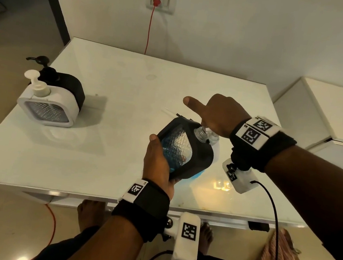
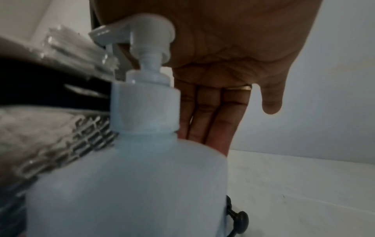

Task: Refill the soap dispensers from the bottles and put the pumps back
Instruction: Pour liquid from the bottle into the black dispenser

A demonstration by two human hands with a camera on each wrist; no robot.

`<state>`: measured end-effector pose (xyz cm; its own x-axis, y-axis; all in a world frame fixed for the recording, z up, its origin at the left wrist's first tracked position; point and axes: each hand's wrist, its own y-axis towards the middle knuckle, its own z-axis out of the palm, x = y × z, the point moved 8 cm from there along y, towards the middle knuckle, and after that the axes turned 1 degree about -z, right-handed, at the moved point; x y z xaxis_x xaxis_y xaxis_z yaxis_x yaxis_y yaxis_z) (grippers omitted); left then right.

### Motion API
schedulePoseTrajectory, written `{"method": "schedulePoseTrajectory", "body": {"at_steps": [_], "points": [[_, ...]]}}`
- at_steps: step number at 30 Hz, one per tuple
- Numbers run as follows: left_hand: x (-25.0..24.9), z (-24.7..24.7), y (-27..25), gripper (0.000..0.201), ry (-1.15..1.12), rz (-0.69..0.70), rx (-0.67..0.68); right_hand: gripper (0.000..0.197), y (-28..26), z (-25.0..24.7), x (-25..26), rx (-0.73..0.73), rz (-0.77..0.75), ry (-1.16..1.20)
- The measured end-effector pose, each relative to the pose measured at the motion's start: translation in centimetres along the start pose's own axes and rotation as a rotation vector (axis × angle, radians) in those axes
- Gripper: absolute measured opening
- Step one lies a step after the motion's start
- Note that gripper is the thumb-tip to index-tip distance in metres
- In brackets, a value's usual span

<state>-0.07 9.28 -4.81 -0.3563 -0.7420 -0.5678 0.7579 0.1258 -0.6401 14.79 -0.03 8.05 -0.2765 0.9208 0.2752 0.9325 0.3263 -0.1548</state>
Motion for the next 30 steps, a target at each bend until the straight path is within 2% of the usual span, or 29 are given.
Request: {"method": "schedulePoseTrajectory", "body": {"at_steps": [3,5,10,11,14,20,22,27,30], "points": [[0.0,-0.1,0.0,0.058,-0.001,0.007,0.002,0.077,-0.4,-0.2,-0.2,-0.06,0.031,-0.035],[0.1,-0.2,0.2,0.058,-0.003,0.009,0.004,0.075,-0.5,-0.3,-0.3,-0.076,0.04,-0.026],[0.2,-0.3,0.2,0.057,-0.003,0.006,-0.003,0.096,0.0,-0.1,0.1,0.019,0.012,-0.006],[0.2,-0.3,0.2,0.057,-0.001,0.011,-0.004,0.096,0.2,0.0,0.1,0.043,0.01,0.016],[0.0,-0.2,0.3,0.056,-0.006,0.015,-0.002,0.089,0.3,0.2,0.2,0.057,0.004,0.032],[0.0,0.0,0.2,0.057,-0.012,-0.002,0.001,0.068,-0.1,-0.2,-0.1,-0.034,0.029,-0.07],[0.1,0.0,0.2,0.058,-0.01,-0.007,-0.001,0.073,0.0,0.0,-0.3,-0.036,0.029,-0.059],[0.3,-0.2,0.2,0.058,-0.001,-0.003,-0.004,0.106,0.5,0.4,-0.3,0.056,0.017,0.069],[0.2,-0.1,0.2,0.059,-0.004,-0.001,-0.005,0.107,0.4,0.4,-0.2,0.044,0.009,0.07]]}}
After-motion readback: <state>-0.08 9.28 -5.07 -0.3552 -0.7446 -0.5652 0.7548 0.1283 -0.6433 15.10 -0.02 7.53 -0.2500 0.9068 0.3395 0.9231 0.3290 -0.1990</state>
